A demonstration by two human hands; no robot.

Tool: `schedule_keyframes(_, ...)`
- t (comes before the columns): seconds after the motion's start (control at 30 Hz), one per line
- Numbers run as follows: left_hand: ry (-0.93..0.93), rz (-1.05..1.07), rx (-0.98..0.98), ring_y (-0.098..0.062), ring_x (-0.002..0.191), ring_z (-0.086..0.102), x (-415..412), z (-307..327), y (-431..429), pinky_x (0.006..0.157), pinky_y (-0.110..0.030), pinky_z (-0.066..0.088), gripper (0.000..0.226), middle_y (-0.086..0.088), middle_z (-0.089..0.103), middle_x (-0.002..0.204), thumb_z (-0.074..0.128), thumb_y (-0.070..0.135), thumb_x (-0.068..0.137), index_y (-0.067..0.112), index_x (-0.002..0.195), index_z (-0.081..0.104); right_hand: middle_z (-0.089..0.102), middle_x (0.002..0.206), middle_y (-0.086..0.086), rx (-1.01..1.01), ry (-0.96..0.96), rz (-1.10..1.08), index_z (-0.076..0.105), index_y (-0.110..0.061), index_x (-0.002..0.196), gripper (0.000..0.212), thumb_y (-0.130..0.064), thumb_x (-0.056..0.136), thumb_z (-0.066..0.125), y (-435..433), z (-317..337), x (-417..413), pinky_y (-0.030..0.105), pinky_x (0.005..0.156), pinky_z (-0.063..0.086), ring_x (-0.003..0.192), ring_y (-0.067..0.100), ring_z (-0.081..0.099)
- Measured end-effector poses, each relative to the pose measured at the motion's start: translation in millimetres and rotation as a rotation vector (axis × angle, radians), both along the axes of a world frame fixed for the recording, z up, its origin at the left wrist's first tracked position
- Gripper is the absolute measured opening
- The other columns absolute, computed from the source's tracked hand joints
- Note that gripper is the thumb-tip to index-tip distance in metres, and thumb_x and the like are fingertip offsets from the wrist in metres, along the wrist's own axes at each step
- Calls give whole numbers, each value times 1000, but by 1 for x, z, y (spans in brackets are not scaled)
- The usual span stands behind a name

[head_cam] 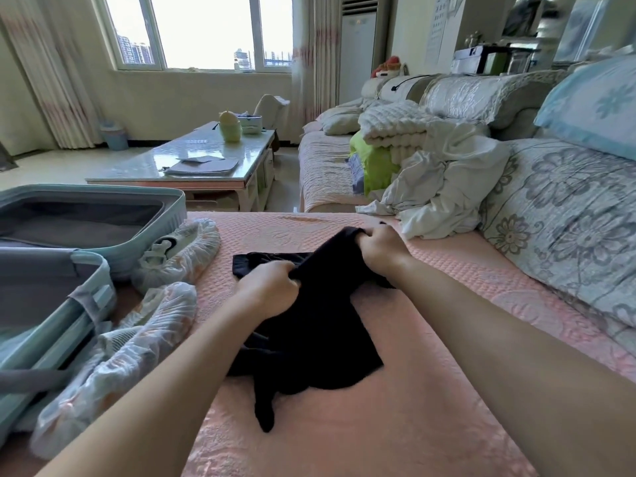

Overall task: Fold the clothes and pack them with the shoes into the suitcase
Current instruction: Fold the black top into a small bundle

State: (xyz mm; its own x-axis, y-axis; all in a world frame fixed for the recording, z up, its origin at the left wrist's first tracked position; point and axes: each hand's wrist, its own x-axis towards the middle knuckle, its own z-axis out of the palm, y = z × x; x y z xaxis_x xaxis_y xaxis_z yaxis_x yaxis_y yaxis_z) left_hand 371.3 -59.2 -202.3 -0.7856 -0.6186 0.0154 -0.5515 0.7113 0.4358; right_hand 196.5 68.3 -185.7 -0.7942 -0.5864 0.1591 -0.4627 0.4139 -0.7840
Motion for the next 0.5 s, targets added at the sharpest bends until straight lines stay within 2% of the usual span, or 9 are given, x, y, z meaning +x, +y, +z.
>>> schedule_keyframes(0.07,75,203,-25,-31,107,61,9,8,-23,91,-37,50,29,-8,66,110,49,20,86,22,112,62,72,115,1,-215,-101,163,73,-17,116,25,-17,100,53,-20,6,5,31,96,49,106,15,63)
schedule_keyframes(0.13,105,428,-118,-36,114,58,25,13,-50,93,-41,46,30,-15,63,115,44,9,88,11,115,57,53,141,-10,-352,-249,424,50,-22,147,52,-2,99,54,-40,12,14,16,104,41,129,4,50)
schedule_keyframes(0.2,47,582,-209,-38,122,53,43,12,-66,97,-44,43,35,-20,54,132,43,6,93,6,127,49,41,148,-12,-358,-312,553,33,-24,156,74,15,94,49,-61,10,22,13,105,38,141,4,37)
schedule_keyframes(0.23,-12,601,-242,-38,126,49,49,9,-69,100,-45,40,40,-21,47,139,44,7,94,6,134,43,40,152,-6,-329,-269,529,35,-24,155,78,18,91,47,-69,4,22,15,107,37,144,9,35)
schedule_keyframes(0.3,-86,493,-301,-36,131,43,54,-2,-67,103,-46,38,50,-18,39,144,49,11,93,12,142,36,50,150,2,-186,-84,408,51,-27,145,72,13,86,44,-75,-13,20,27,112,40,141,18,44)
schedule_keyframes(0.33,-61,375,-303,-34,131,43,51,-8,-65,104,-45,38,52,-14,41,143,51,15,93,18,143,37,58,142,3,-68,4,363,59,-31,137,66,7,85,45,-74,-23,18,31,111,44,134,20,53)
schedule_keyframes(0.4,32,71,-218,-24,129,46,42,-15,-56,104,-40,42,47,1,46,136,60,32,91,36,136,48,67,129,1,150,127,321,68,-34,123,51,-3,86,50,-66,-38,17,28,104,47,120,21,61)
schedule_keyframes(0.43,0,-59,-172,-19,129,44,38,-17,-49,104,-38,41,46,7,46,135,65,45,86,44,130,53,67,128,0,223,178,330,69,-31,121,46,-5,87,53,-62,-44,18,25,103,45,120,19,61)
schedule_keyframes(0.5,-262,-213,-161,-18,138,32,30,-22,-37,110,-43,35,67,9,35,149,71,66,71,52,134,49,60,137,-2,380,269,376,66,-30,126,43,-13,87,60,-55,-55,22,27,106,40,127,18,55)
